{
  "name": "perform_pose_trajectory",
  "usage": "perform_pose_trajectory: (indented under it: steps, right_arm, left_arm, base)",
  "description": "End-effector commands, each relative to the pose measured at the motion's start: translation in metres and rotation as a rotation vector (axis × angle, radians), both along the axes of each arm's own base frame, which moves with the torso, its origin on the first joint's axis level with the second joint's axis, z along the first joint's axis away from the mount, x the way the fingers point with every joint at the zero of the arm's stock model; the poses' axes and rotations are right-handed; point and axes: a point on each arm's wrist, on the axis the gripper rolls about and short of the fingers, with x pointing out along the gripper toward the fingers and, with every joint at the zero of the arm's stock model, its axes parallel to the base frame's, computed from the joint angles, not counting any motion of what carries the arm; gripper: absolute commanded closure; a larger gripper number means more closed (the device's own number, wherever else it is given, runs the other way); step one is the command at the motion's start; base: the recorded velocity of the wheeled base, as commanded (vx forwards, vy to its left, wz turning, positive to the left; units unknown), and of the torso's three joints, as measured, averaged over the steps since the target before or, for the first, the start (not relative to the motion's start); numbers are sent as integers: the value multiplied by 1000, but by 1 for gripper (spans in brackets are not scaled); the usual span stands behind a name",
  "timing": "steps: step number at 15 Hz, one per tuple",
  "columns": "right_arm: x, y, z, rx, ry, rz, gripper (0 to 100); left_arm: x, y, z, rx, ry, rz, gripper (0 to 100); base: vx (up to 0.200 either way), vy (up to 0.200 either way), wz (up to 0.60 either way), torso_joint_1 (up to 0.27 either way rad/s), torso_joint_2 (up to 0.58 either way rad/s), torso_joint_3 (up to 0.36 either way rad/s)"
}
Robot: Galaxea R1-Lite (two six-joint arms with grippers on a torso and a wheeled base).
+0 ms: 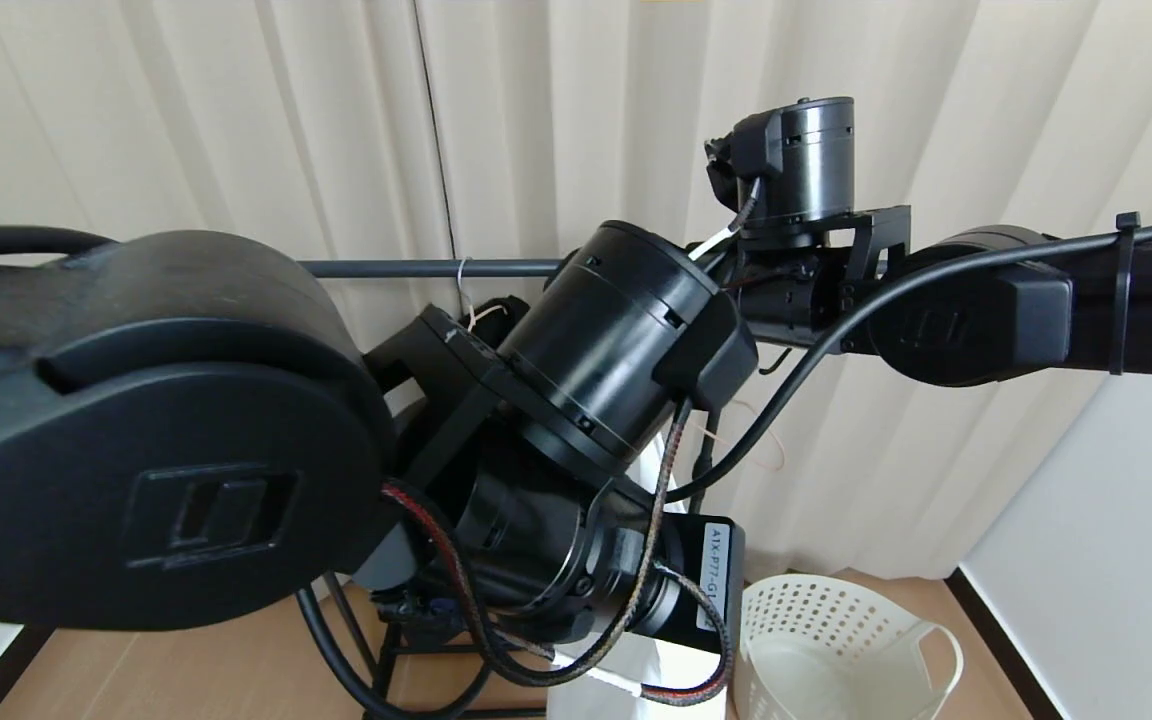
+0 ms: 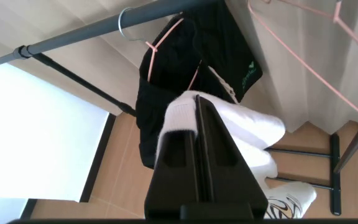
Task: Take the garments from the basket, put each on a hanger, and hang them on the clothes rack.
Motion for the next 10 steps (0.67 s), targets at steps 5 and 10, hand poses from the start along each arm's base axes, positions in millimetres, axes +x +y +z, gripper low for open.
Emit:
perform_pose_trajectory:
  steps: [5, 10]
  right_arm:
    - [-1, -1, 4, 6, -9, 2, 100]
    - [2, -7, 4, -1, -9, -18, 100]
  left_arm:
    - [3, -3, -6, 21, 7, 7, 100]
    - [14, 10, -7, 59, -29, 72, 100]
  base:
    - [0, 0, 0, 0, 0, 0]
    - [0, 0, 0, 0, 0, 0]
